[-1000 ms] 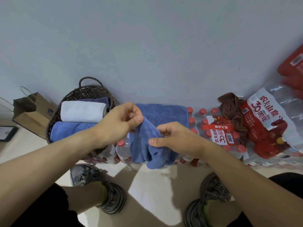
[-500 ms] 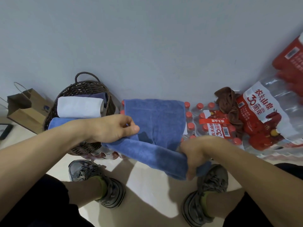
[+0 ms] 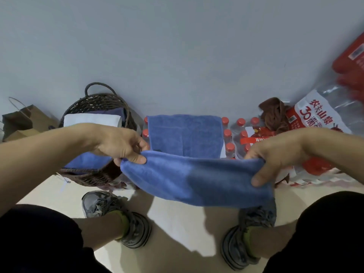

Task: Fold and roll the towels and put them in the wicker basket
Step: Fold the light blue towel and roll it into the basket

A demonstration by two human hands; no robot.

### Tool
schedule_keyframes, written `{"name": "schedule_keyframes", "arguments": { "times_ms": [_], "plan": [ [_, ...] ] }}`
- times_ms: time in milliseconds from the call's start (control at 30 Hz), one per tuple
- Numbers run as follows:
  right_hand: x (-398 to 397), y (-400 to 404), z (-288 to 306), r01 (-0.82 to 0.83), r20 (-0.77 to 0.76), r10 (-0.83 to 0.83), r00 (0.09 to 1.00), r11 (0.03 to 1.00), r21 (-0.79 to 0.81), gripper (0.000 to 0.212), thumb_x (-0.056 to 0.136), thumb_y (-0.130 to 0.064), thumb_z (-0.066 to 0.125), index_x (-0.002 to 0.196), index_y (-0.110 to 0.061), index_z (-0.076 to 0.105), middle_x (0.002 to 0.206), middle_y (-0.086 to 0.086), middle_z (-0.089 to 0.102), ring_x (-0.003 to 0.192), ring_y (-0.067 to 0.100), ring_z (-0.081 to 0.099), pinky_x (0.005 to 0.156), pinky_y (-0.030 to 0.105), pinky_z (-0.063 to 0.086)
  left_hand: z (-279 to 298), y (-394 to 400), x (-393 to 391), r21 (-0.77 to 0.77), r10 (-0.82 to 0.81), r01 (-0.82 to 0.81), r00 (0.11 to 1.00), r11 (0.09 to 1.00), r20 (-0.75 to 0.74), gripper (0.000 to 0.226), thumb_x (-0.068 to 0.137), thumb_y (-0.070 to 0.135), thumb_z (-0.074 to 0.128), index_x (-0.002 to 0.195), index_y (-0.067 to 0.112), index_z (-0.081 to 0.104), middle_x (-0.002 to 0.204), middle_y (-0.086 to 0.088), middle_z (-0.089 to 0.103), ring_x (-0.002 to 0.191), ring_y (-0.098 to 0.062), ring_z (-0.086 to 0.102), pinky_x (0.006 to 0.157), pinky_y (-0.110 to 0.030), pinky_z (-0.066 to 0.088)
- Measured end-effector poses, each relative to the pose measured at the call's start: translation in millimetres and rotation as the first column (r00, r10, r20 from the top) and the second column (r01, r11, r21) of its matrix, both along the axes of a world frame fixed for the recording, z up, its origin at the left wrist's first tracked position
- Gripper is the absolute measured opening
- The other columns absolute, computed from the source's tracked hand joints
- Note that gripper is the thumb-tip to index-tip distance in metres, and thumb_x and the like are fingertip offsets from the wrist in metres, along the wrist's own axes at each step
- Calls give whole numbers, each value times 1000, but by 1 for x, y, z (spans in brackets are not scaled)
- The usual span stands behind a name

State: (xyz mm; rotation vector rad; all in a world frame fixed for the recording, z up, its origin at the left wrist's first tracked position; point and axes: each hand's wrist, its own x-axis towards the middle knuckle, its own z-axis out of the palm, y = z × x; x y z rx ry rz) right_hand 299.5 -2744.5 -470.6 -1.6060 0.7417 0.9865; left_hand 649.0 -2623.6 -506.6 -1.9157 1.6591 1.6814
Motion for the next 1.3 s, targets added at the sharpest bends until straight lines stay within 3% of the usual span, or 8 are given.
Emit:
{"name": "schedule_keyframes", "arguments": {
  "times_ms": [167,300,500,733,833,1033,1200,1300],
  "plan": [
    [9,-54,-32,449,183,-426,886,888,-101,27,92,-27,64,86,-2,73,87,24,67,80,30,63,83,37,57,-29,-46,16,-226,237,-196,956,954,171,25,92,22,67,75,5,58,61,-8,49,60,-22,45,54,-28,40],
    [25,-99,-71,654,285,-603,745,744,-139,53,100,-25,53,50,-21,69,52,6,55,48,14,53,54,26,48,-61,-87,24,-365,418,-338,893,868,168,5,90,13,66,90,8,66,77,-12,61,69,-26,55,60,-31,46],
    [46,-147,-142,808,331,-739,587,563,-176,38,104,-24,47,70,-9,51,52,8,51,48,19,46,57,32,43,-100,-140,33,-492,548,-392,806,778,224,28,84,28,76,103,9,68,98,-9,68,91,-26,65,73,-31,47],
    [59,-174,-179,559,245,-526,814,597,-575,33,97,-32,56,79,-6,66,68,14,72,60,25,66,67,35,59,-143,-163,40,-614,593,-351,767,707,245,14,88,27,71,84,14,72,85,-5,70,78,-19,61,65,-26,42],
    [65,-181,-179,347,206,-315,927,505,-790,37,87,-42,67,85,-5,69,86,12,72,83,28,66,76,32,54,-154,-164,39,-657,584,-290,762,696,282,11,88,27,71,82,17,72,86,-3,70,78,-18,59,67,-27,44],
    [77,-183,-185,243,218,-114,969,575,-781,53,85,-46,70,128,-18,59,125,10,48,105,28,58,90,29,45,-159,-160,42,-712,445,-60,816,700,369,18,86,22,70,103,16,66,95,-4,69,98,-28,56,85,-43,50],
    [85,-176,-182,420,400,-150,904,477,-772,16,78,-23,78,90,-15,68,89,1,59,86,23,61,70,22,42,-155,-160,42,-636,372,40,781,771,501,16,89,21,67,105,16,69,100,-9,69,95,-30,60,76,-35,47],
    [82,-170,-169,445,437,-143,888,506,-739,15,79,-15,75,86,-21,63,77,-9,58,74,15,56,57,20,39,-141,-159,40,-590,304,58,814,806,495,14,96,19,58,105,13,68,105,-12,59,96,-34,60,77,-33,43]
  ]
}}
